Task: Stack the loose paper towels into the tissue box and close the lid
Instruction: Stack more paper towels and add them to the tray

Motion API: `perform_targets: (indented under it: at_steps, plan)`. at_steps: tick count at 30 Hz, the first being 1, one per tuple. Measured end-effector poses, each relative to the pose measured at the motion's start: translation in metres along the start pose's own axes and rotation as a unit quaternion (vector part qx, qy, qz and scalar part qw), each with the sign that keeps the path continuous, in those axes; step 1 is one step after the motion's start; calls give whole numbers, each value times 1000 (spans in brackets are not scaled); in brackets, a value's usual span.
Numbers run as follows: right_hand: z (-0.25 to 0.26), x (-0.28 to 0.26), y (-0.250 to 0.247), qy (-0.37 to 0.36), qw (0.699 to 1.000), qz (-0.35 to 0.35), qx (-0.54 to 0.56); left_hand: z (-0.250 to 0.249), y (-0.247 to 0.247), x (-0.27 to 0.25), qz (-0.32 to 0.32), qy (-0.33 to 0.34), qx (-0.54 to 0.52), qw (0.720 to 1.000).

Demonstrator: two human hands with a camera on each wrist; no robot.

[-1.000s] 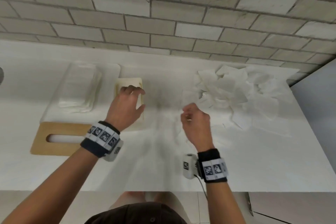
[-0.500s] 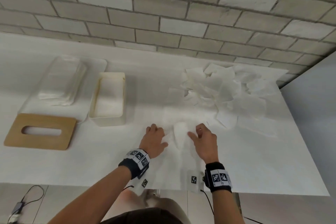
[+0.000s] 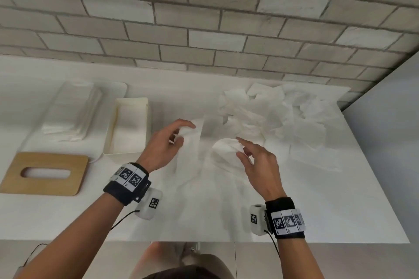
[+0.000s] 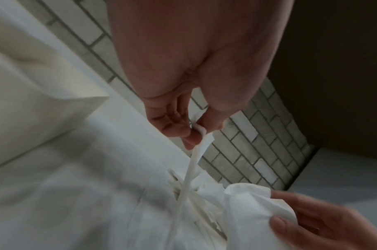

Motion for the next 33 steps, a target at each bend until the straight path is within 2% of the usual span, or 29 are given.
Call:
perform_targets:
  at_steps: [2, 5, 9, 12, 13, 15, 18, 24, 27, 30, 32, 33]
  plan:
    - [9, -2, -3, -2, 1000, -5, 8, -17, 3, 2, 11, 30, 23, 999]
    - [12, -5, 3, 13, 997, 12, 79, -25, 15, 0, 23, 56, 35, 998]
    - [-18, -8, 32, 121, 979, 52, 155, -2, 32, -4, 20, -1, 17, 1000]
    - [-47, -18, 58, 186, 974, 98, 89, 25, 41, -16, 25, -60, 7, 998]
    - [-51, -21, 62, 182, 978, 101, 33, 33, 42, -20, 23, -75, 3, 997]
    - [-42, -23, 61, 125, 988, 57, -69, 44, 42, -29, 12, -94, 3, 996]
    - [-15, -15, 64, 44, 994, 22, -102, 57, 41, -36, 3, -122, 4, 993]
    - [-8, 1, 113, 7, 967, 144, -208, 64, 36, -45, -12, -135, -8, 991]
    - [-4, 2, 114, 32, 971, 178, -159, 63, 30, -47, -26, -129, -11, 991]
    - [23, 9, 89, 21, 987, 136, -89, 60, 21, -48, -56, -128, -47, 989]
    - [56, 18, 58, 27, 995, 82, 45, 57, 19, -47, -66, -135, -76, 986]
    - [75, 21, 40, 30, 989, 56, 136, 54, 18, -46, -66, -139, -90, 984]
Point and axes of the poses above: each hand's wrist, its own x-axis towards the middle knuckle, its own y-axis out of the palm, z = x × y, the point moved 6 cm from there along x, towards the middle knuckle, and after that the axes turned 3 degrees about y, right-handed, at the moved point
